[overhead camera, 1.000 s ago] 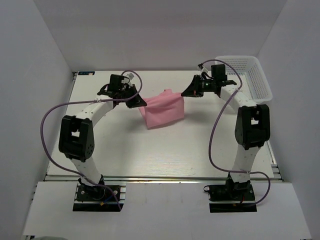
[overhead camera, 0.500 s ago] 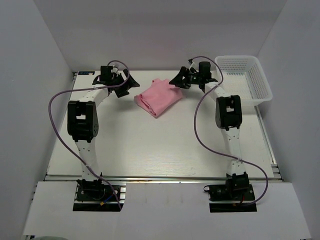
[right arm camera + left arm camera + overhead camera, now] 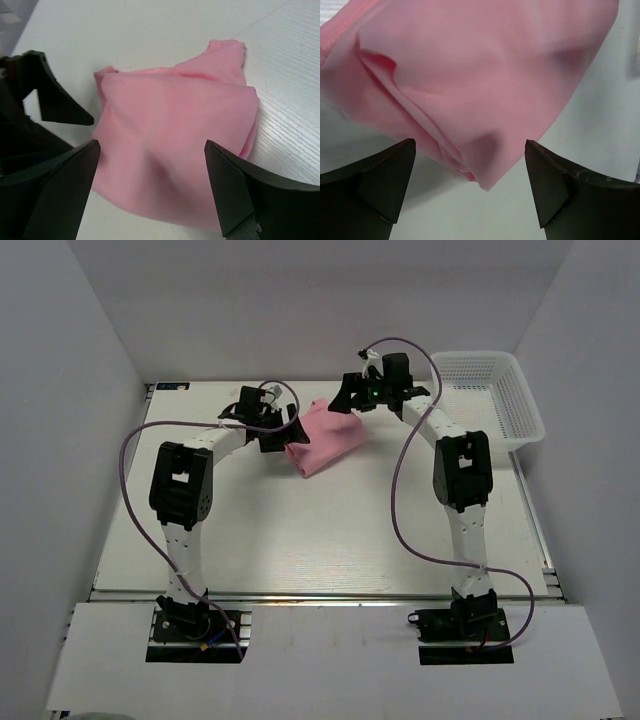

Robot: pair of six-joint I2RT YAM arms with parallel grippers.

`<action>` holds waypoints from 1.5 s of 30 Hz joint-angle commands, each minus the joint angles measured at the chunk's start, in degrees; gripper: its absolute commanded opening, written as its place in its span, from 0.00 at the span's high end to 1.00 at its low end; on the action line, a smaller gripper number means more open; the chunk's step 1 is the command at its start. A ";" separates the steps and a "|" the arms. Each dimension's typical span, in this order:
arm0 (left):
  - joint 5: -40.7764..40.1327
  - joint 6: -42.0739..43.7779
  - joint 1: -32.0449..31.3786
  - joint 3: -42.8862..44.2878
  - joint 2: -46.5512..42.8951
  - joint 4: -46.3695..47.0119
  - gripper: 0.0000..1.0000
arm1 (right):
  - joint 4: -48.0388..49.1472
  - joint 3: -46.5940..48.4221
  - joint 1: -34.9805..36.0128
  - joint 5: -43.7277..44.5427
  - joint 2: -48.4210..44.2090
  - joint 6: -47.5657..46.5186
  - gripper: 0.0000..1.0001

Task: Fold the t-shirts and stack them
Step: Fold the long partially folded tshirt into a neat square

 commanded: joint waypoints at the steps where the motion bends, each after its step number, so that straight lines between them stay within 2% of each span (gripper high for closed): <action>1: -2.10 2.86 -0.59 4.05 -0.68 -1.74 0.00 | -5.36 3.36 1.63 5.15 3.09 -6.77 0.09; 3: -2.71 2.86 -1.12 5.11 0.99 -2.27 0.00 | -5.98 4.40 2.17 8.23 4.49 -7.30 0.09; 7: -3.24 3.39 -2.35 6.43 3.01 -5.34 0.00 | -8.77 5.38 2.34 5.61 7.91 -6.34 0.09; 10: -3.24 3.92 -2.97 4.86 1.62 -6.05 0.00 | -8.79 -1.27 3.04 2.79 6.88 -6.07 0.09; 12: -3.85 4.61 -3.49 0.03 -3.10 -5.18 0.00 | -8.18 -5.59 3.31 0.43 2.95 -5.90 0.09; 13: -4.38 4.62 -3.49 -2.08 -5.13 -4.57 0.00 | -7.13 -15.53 3.66 0.07 1.17 -5.72 0.09; 15: -4.91 5.15 -4.02 -9.37 -9.26 -1.06 0.00 | 0.07 -23.50 4.19 0.24 -4.78 -3.97 0.09; 16: -4.04 5.15 -4.02 -13.74 -12.42 1.30 0.00 | 5.05 -35.11 4.36 0.67 -8.82 -2.92 0.09; 20: -1.06 2.88 -5.25 -23.43 -16.22 6.50 0.00 | 7.47 -52.30 5.50 1.12 -20.08 -2.03 0.09; 21: 0.43 2.17 -6.04 -25.28 -16.23 10.43 0.01 | 7.56 -54.02 6.29 1.73 -21.51 -1.68 0.09; 22: 2.71 2.16 -6.83 -28.08 -16.23 11.60 0.04 | 7.56 -57.08 6.56 3.04 -24.74 -1.59 0.09; 25: 1.95 1.63 -7.71 -31.53 -16.23 10.30 0.33 | 7.73 -62.11 7.44 3.31 -29.58 -1.33 0.09; 26: 1.07 1.63 -8.41 -32.50 -16.84 9.68 0.40 | 7.91 -65.25 7.79 3.49 -30.39 -1.67 0.09; 27: 0.19 1.63 -9.20 -33.64 -18.24 8.63 0.53 | 7.65 -66.24 8.31 3.84 -31.35 -1.50 0.09; 29: -2.01 1.63 -9.90 -36.89 -20.26 7.58 0.66 | 7.47 -68.97 8.76 4.37 -35.04 -2.03 0.09; 30: -2.62 1.63 -10.61 -38.64 -21.40 6.52 0.79 | 7.56 -70.46 8.85 4.54 -36.97 -1.85 0.09; 31: -3.50 1.63 -10.61 -39.53 -24.46 4.16 0.82 | 7.56 -72.12 9.02 4.37 -38.03 -1.50 0.09; 33: -4.73 0.94 -12.10 -42.42 -28.34 1.52 0.82 | 7.21 -74.85 9.37 3.84 -42.68 -1.15 0.09; 36: -5.53 -0.56 -13.59 -47.34 -38.00 -2.97 0.68 | 4.85 -77.32 9.99 3.58 -48.93 -0.97 0.09; 37: -5.01 -1.43 -13.60 -48.23 -40.55 -5.50 0.51 | 3.01 -77.68 10.16 3.84 -50.16 -1.15 0.09; 39: -5.00 -2.32 -15.00 -50.25 -48.34 -7.98 0.38 | 1.33 -78.29 10.34 3.93 -55.26 -1.15 0.09; 40: -5.00 -3.11 -15.01 -50.26 -50.83 -10.42 0.14 | -0.16 -78.38 10.43 3.76 -56.40 -1.06 0.09; 41: -7.00 -3.64 -15.01 -50.26 -53.03 -11.58 0.06 | -0.87 -78.47 10.25 4.36 -60.07 -0.63 0.09; 42: -8.15 -3.64 -15.53 -50.26 -54.97 -12.46 0.00 | -1.05 -78.38 10.43 5.50 -61.23 -0.45 0.09; 45: -12.37 -2.86 -15.54 -48.24 -58.33 -13.09 0.00 | -0.10 -78.47 10.08 9.02 -65.10 0.95 0.09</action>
